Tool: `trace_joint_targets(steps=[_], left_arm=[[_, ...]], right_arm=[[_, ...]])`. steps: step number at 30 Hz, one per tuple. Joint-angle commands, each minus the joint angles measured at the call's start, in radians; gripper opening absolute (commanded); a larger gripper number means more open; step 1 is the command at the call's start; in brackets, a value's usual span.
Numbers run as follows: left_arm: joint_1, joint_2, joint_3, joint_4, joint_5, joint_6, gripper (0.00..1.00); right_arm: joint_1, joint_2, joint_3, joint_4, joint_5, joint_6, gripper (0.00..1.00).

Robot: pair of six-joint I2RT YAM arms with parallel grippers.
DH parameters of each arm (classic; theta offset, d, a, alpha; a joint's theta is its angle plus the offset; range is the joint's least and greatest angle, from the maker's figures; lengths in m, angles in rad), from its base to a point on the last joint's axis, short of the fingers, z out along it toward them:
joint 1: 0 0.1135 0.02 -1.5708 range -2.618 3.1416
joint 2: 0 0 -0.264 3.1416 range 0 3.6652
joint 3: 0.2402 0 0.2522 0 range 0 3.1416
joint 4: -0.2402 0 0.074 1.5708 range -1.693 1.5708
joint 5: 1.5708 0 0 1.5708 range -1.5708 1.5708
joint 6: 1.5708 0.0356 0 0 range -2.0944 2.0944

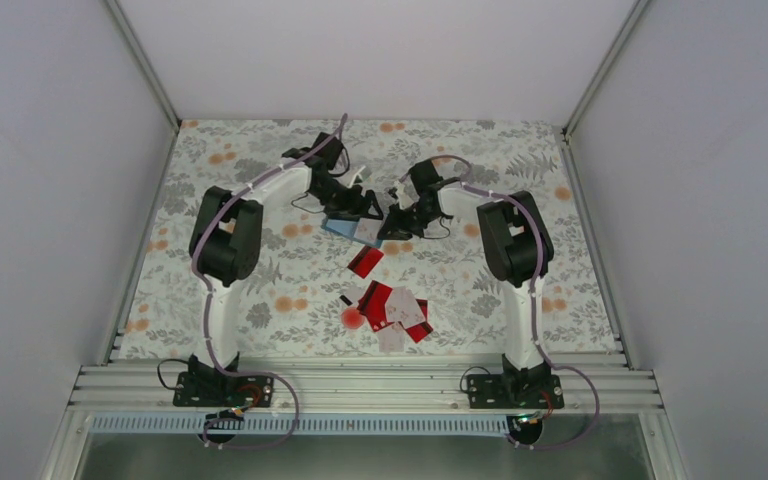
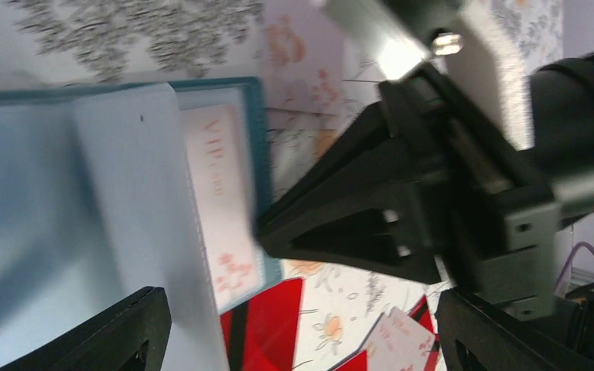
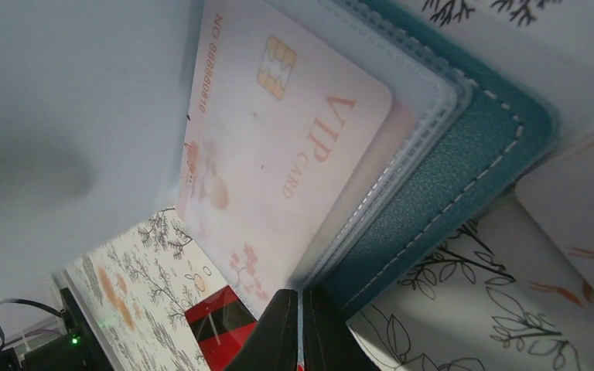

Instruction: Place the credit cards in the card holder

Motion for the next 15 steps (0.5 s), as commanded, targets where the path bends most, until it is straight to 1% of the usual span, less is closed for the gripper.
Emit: trace_joint_targets(steps=[1, 8, 15], left_arm=[[-0.044, 0.040, 0.045, 0.018, 0.063, 0.002, 0.86], [-0.063, 0.084, 0.040, 0.038, 0.064, -0.014, 0.85], [-0.064, 0.126, 0.038, 0.056, 0.060, -0.030, 0.85]], right_arm=[[0.001, -0.002, -0.024, 0.025, 0.019, 0.006, 0.04], [-0.011, -0.064, -0.049, 0.016, 0.038, 0.001, 0.04], [-0.036, -0.162, -0.100, 0.003, 0.060, -0.005, 0.04]])
